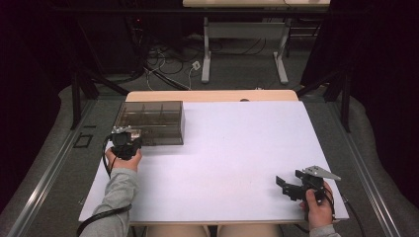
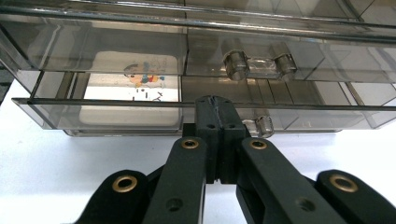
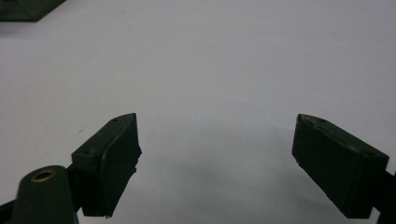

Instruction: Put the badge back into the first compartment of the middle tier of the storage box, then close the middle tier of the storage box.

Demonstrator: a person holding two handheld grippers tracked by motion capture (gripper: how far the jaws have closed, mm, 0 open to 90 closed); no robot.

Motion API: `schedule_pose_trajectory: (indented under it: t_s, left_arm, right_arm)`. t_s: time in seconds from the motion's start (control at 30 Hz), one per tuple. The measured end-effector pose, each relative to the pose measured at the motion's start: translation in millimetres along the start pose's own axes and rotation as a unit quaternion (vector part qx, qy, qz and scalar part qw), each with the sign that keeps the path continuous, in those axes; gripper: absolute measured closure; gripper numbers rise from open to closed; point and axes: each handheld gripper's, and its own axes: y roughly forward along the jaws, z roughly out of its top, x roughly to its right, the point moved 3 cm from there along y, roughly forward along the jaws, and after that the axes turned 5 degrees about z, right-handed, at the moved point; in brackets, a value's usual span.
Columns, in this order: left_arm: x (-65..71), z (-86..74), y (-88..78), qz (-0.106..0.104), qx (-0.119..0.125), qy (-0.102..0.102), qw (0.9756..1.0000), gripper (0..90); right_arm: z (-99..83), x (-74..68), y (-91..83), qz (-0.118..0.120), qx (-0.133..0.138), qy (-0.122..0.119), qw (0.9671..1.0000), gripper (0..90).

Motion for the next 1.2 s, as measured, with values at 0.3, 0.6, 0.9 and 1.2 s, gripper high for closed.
schedule_pose_trajectory:
  t_s: [0.3,0.6,0.9,1.2]
  left_arm:
    - [0.5,3.6,4.6,0.003,-0.001,-0.004,1.0,90.0]
    - [1.6,5.4,8.9,0.01,0.003,-0.007,0.9999,90.0]
    - [0.9,5.9,11.8,0.011,0.007,-0.019,0.9997,90.0]
    - [-0.7,2.2,12.1,0.009,0.01,-0.023,0.9996,90.0]
  right_arm:
    - [0.4,0.9,-0.3,-0.002,0.003,0.001,1.0,14.4]
    - [0.3,1.6,0.8,-0.003,0.006,0.002,1.0,14.4]
    - [0.3,1.9,1.1,0.0,0.006,0.005,1.0,14.5]
    - [1.3,0.5,3.0,0.001,0.002,0.004,1.0,14.5]
